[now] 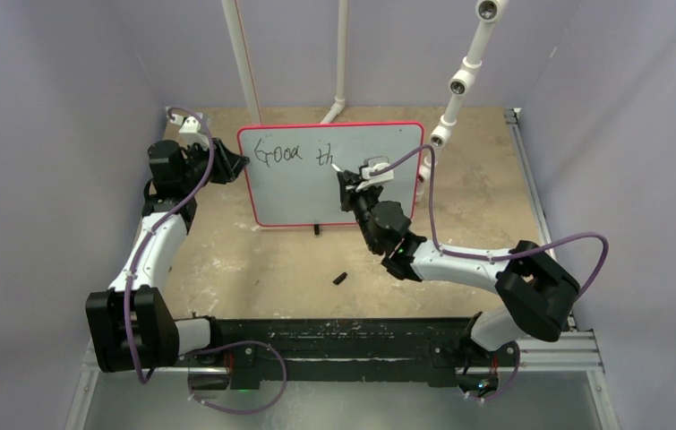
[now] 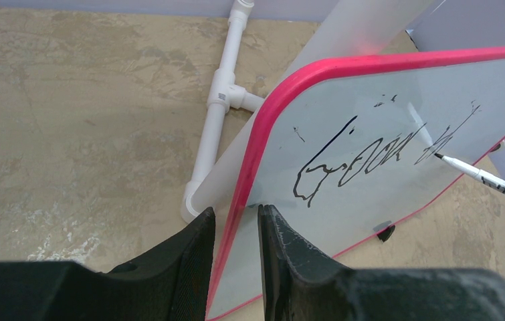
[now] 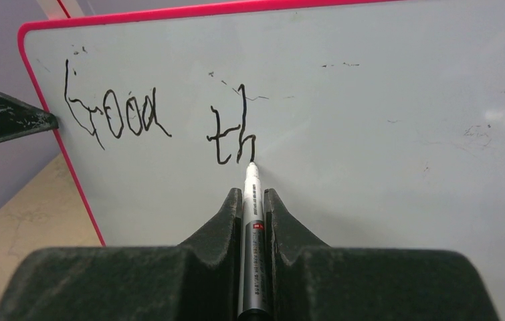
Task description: Write a sentence on the whiteboard
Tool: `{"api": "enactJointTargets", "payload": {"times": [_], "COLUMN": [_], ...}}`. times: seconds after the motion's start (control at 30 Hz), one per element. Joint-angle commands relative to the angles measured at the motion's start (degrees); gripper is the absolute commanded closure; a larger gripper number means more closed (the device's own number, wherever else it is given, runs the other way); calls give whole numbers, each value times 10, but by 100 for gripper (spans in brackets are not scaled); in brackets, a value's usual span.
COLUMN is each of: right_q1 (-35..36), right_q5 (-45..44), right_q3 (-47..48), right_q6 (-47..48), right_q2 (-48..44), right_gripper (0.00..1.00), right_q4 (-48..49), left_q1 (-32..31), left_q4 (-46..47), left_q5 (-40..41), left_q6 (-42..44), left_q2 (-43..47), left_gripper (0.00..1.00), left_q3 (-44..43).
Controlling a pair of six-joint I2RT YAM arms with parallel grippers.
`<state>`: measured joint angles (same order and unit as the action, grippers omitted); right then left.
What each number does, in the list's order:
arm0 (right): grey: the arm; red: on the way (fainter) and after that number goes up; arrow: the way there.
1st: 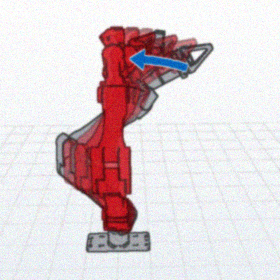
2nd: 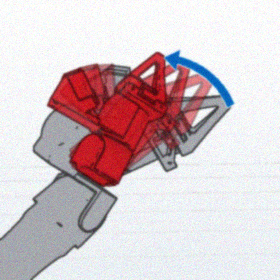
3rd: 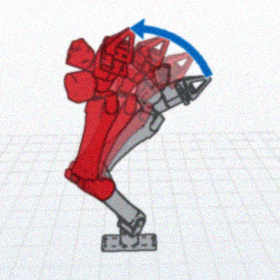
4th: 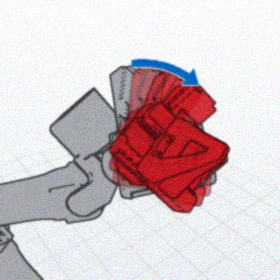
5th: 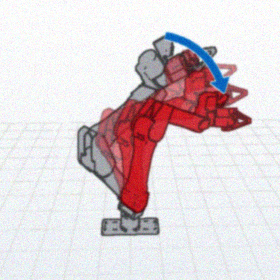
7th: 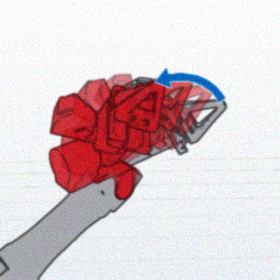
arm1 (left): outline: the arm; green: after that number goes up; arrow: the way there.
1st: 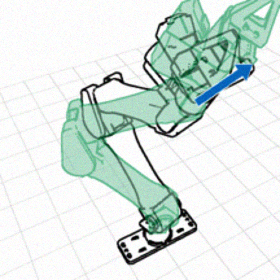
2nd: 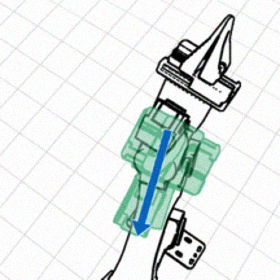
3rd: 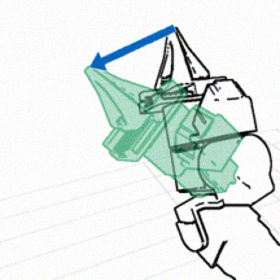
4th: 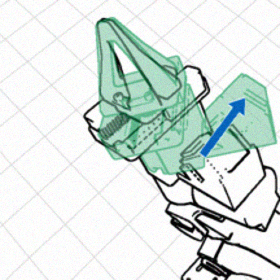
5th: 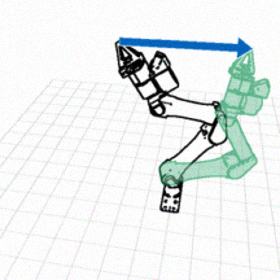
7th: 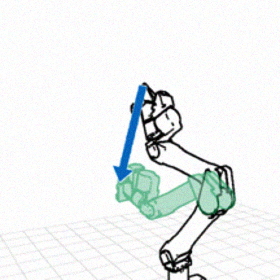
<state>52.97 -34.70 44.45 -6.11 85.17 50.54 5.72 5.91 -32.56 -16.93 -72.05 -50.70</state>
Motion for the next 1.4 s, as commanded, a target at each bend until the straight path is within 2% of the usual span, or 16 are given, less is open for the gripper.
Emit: {"api": "enactJointTargets", "payload": {"times": [0.0, 0.4, 0.73, 1.0, 1.37], "right_q1": [1, 2, 2, 1, -1], "right_q5": [3, 17, 36, 40, 3], "right_q3": [-11, -1, 5, 31, 31], "right_q6": [-14, -9, -4, 22, 36], "right_q2": [-5, -20, -73, -46, -25], "right_gripper": [100, 100, 100, 100, 100], "right_q4": [-10, -19, -30, -23, 4], "left_q1": [0, -1, 0, 0, 0], "left_q4": [9, 9, 9, 9, 9], "left_q5": [2, 1, 2, 2, 1], "left_q6": [8, 8, 6, 6, 6], "left_q2": [11, 9, 9, 9, 11], "left_gripper": [71, 71, 71, 71, 71], "left_q3": [2, 2, 2, 2, 2]}}
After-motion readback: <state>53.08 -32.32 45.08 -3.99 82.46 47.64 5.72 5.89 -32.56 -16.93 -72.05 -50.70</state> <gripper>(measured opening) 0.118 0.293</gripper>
